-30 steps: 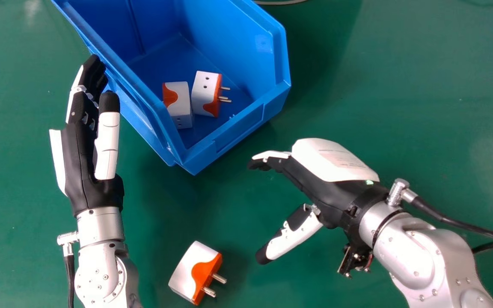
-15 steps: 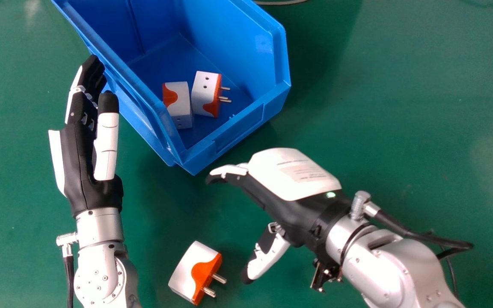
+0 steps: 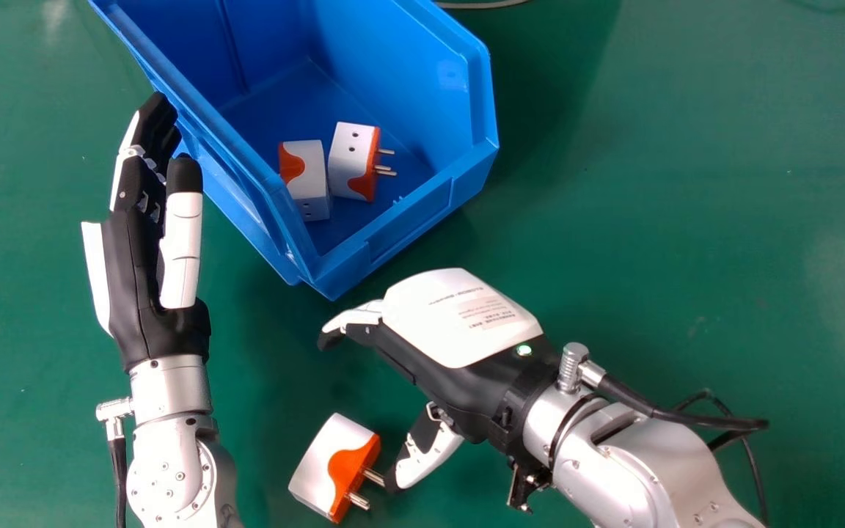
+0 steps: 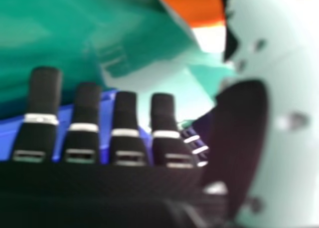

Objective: Pick all objects and put in blue box

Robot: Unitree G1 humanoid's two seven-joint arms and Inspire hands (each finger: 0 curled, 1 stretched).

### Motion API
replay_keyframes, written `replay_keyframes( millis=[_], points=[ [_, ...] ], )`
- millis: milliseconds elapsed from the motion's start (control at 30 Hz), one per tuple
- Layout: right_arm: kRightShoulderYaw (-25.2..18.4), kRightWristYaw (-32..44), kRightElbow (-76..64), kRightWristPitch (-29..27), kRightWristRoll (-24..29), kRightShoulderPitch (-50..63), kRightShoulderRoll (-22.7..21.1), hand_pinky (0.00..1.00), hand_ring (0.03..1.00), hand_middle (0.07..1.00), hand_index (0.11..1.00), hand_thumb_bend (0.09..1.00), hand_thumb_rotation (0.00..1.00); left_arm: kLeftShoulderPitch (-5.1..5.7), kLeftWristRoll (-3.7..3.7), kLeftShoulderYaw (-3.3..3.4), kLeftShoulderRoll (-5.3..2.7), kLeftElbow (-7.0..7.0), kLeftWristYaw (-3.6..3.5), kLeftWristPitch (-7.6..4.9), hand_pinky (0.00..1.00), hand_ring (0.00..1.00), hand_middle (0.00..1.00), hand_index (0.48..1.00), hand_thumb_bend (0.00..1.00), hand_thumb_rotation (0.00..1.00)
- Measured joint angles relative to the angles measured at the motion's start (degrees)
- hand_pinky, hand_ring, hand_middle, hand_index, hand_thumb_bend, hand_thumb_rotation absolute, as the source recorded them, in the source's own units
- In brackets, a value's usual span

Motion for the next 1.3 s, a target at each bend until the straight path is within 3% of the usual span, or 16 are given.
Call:
replay_keyframes(
  millis=[100, 267, 833, 1033, 1300],
  points=[
    [0.19, 0.0, 0.01, -0.88, -0.24, 0.0, 0.07, 0.5, 0.747, 0.811, 0.773, 0.579, 0.0, 0.01, -0.5, 0.0, -0.05, -0.02, -0.3, 0.0, 0.92, 0.93, 0.91, 0.866, 0.81, 0.79],
    [0.63, 0.07, 0.02, -1.41, -0.41, 0.02, 0.47, 0.51, 0.74, 0.804, 0.762, 0.591, 0.0, 0.02, -0.4, -0.03, -0.04, -0.02, 0.09, 0.0, 0.92, 0.93, 0.91, 0.867, 0.82, 0.79],
    [1.22, 4.25, -0.29, -0.87, -3.45, 0.32, 0.91, 0.52, 0.721, 0.792, 0.709, 0.646, 0.0, 0.03, -0.33, -0.14, -0.03, -0.22, 0.19, 0.03, 0.91, 0.92, 0.91, 0.869, 0.82, 0.79],
    [5.01, 6.88, -0.28, 0.29, -10.13, 0.14, 3.19, 0.5, 0.737, 0.797, 0.704, 0.672, 0.0, 0.03, 0.19, -0.49, -0.02, -0.26, 0.45, 0.03, 0.9, 0.92, 0.91, 0.866, 0.82, 0.79],
    [9.09, 6.14, 0.69, -2.38, -14.45, -0.05, 3.6, 0.47, 0.753, 0.77, 0.68, 0.711, 0.08, 0.02, 0.18, -0.53, -0.01, -0.47, 0.43, 0.06, 0.9, 0.92, 0.91, 0.865, 0.81, 0.78]
  ],
)
